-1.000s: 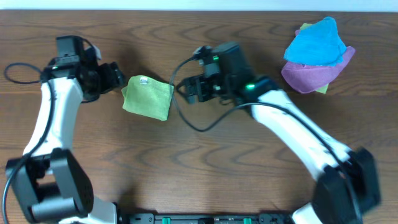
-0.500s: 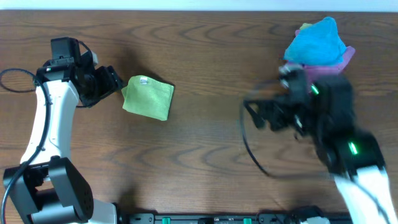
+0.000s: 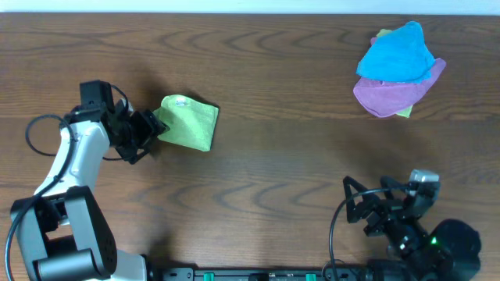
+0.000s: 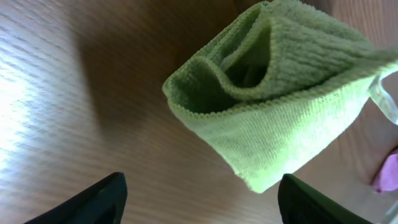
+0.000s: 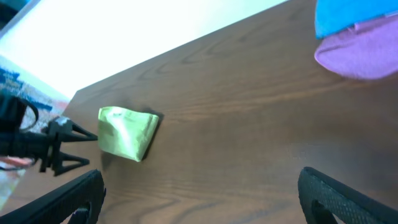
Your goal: Fold the cloth
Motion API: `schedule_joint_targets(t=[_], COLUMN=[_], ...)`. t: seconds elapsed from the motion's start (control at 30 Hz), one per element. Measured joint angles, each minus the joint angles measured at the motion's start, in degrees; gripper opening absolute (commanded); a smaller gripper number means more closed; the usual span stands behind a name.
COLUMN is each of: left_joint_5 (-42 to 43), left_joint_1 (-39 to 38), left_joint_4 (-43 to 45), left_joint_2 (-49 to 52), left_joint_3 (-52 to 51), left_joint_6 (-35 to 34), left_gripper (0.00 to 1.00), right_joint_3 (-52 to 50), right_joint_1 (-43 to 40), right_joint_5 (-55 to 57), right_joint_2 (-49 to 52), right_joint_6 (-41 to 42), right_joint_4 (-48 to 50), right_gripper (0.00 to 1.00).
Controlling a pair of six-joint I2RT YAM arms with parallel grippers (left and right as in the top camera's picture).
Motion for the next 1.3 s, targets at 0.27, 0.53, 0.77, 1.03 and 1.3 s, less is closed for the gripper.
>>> schedule_joint_targets(t=[0.27,0.53,0.77,1.03,1.3], left_joint_5=[2.2,3.0,1.7,1.5,2.6], left_joint_1=[0.0,0.0,0.0,-1.0,-2.9], left_joint_4=[13.9,25.7,27.5,29.9,37.4], left_joint_2=[0.0,0.0,0.0,0.7,4.4], left_joint_3=[-9.5,-14.3,-14.4,-14.4,-13.4], left_joint_6=[-8.4,-15.9,-19.2,-20.3,-23.0], left_gripper=[0.86,0.91,0.94,0.95,0.88], right_joint_3=[-0.6,-0.6,-0.6,-0.6,-0.6], right_joint_1=[0.0,0.0,0.0,0.0,0.0], right_joint_5=[1.2,1.4,1.4,1.4,1.4], right_joint_2=[-0.6,-0.6,-0.6,-0.6,-0.6], right_joint_6=[2.6,2.8,2.8,2.9,2.9], right_joint_4=[-0.8,-1.2,-1.5,-1.5,-1.5], right_gripper=[0.99,0.99,0.99,0.99,0.99])
